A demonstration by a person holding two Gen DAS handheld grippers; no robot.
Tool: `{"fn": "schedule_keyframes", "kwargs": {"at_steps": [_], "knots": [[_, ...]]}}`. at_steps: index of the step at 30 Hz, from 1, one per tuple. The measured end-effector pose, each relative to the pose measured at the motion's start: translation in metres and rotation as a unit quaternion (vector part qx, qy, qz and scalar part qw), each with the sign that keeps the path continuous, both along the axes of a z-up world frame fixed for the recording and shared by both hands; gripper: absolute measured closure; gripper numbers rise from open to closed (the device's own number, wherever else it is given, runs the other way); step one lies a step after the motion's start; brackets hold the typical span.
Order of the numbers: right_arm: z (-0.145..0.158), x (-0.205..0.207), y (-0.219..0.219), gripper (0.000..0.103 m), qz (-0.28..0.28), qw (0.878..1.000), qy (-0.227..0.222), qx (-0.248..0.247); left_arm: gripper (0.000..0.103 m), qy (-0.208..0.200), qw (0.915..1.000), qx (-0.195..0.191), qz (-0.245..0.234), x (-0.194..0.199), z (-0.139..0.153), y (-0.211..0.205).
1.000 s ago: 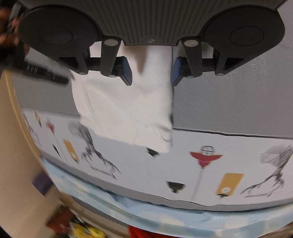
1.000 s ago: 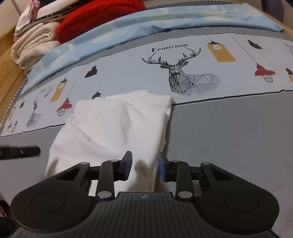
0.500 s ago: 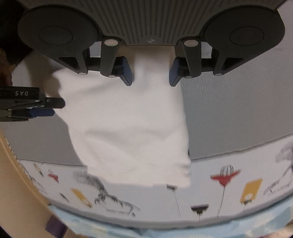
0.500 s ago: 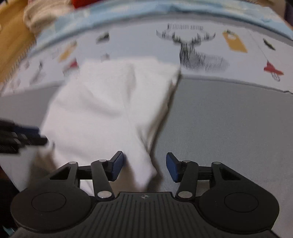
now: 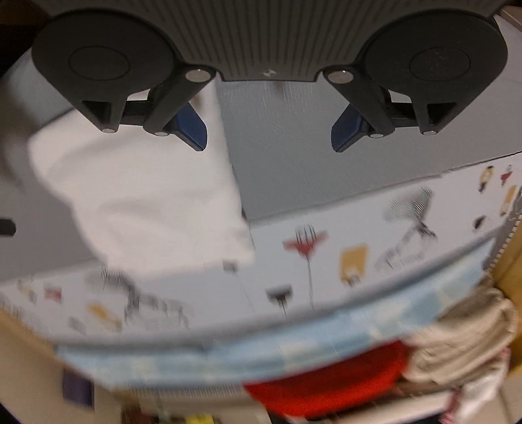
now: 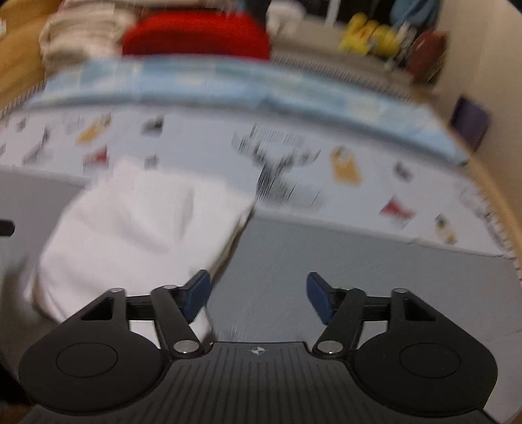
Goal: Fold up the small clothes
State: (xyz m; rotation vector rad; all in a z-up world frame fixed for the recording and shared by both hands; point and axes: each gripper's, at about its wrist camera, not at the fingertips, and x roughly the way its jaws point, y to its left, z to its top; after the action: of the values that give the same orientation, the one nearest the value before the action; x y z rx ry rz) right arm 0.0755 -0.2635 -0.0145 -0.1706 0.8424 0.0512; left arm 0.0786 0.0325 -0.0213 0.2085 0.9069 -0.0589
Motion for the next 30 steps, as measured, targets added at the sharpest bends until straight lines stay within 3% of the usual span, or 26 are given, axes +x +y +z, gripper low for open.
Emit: {"fn": "schedule_keyframes", "kwargs": {"at_steps": [4,8,11,15,17,21,25,30], "knots": [[0.032,-0.033,-0.004,0.020,-0.017,0.997,-0.057,0.040,0.015,-0.074,0.9962,-0.028,0.037,-0.044,0.033,-0.001],[0.043,-0.069,0.003,0.018,-0.018,0.993,-0.081,0.081,0.015,-0.085,0.9950,-0.036,0.038,-0.073,0.044,-0.008],[0.037,-0.090,0.014,0.018,-0.018,0.992,-0.074,0.097,0.015,-0.091,0.9941,-0.043,0.040,-0.091,0.047,-0.012],[0.029,-0.099,0.028,0.018,-0.005,0.994,-0.058,0.091,0.015,-0.073,0.9909,-0.096,0.060,-0.112,0.025,-0.008],[0.028,-0.098,0.032,0.018,-0.001,0.995,-0.057,0.085,0.015,-0.038,0.9927,-0.095,0.063,-0.113,0.013,-0.012],[0.019,-0.092,0.036,0.018,-0.016,0.995,-0.032,0.096,0.015,-0.052,0.9919,-0.099,0.060,-0.108,0.013,-0.013],[0.012,-0.088,0.045,0.018,-0.008,0.996,-0.025,0.084,0.015,-0.027,0.9927,-0.099,0.063,-0.097,0.000,-0.014],[0.011,-0.090,0.049,0.018,0.004,0.997,-0.024,0.079,0.015,-0.032,0.9924,-0.107,0.053,-0.097,0.001,-0.013]]}}
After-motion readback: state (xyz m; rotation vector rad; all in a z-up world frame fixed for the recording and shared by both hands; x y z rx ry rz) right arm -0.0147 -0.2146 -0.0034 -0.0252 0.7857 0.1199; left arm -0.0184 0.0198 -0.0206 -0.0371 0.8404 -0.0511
